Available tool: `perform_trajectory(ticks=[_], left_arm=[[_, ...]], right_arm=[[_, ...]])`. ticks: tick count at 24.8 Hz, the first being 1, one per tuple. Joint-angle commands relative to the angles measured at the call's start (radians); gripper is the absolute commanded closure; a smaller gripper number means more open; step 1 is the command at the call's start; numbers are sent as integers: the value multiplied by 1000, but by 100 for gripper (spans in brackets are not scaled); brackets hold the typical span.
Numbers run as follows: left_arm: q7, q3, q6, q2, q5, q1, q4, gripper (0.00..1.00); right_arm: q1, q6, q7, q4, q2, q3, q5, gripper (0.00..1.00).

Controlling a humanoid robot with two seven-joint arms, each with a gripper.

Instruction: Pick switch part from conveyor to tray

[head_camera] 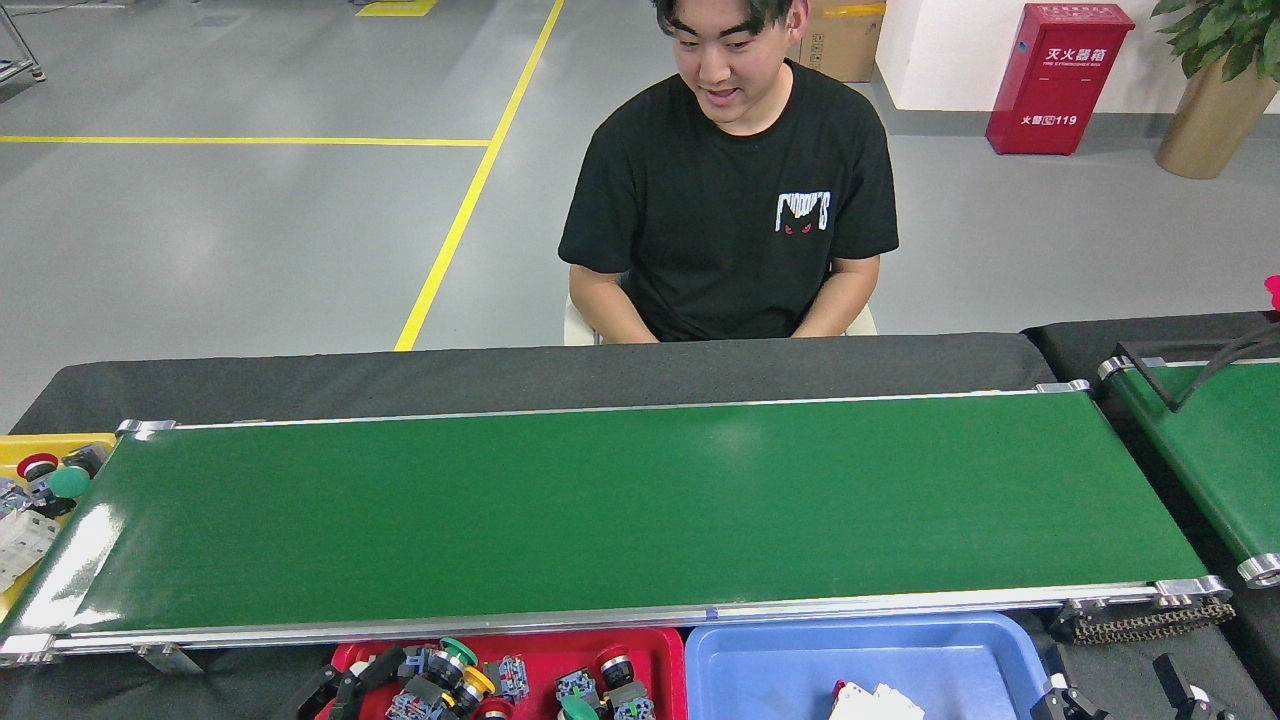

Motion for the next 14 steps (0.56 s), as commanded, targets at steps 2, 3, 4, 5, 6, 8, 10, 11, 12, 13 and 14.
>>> perform_trajectory(ticks=[2, 3, 4, 5, 6, 8, 10, 11, 12, 13, 14], left_arm=[[14, 101, 106, -2, 10, 3, -7, 0], [14, 121, 106, 0, 10, 6, -5, 0], [13, 128, 106, 0, 10, 6, -5, 0], [13, 132, 106, 0, 10, 6, -5, 0], [13, 132, 106, 0, 10, 6, -5, 0], [11, 132, 109, -2, 10, 5, -5, 0], [2, 128, 104, 3, 10, 3, -5, 0], [-2, 126, 103, 4, 10, 5, -4, 0], [-6, 124, 101, 11, 10, 6, -4, 0], [-15, 126, 101, 14, 10, 6, -2, 0], [-32, 126, 101, 14, 11, 5, -2, 0]], right_arm=[[5, -3, 0, -14, -6, -6, -2, 1], [7, -3, 0, -14, -6, -6, -4, 1], [8, -3, 0, -14, -6, -6, -2, 1], [8, -3, 0, -14, -6, -6, -2, 1], [8, -3, 2, -14, -6, -6, -4, 1], [8, -3, 11, -14, -5, -6, -2, 1], [8, -3, 12, -14, -6, -6, -4, 1], [8, -3, 14, -14, -6, -6, -4, 1], [8, -3, 14, -14, -6, -6, -4, 1], [8, -3, 14, -14, -6, -6, -4, 1], [8, -3, 19, -14, -6, -6, -4, 1]])
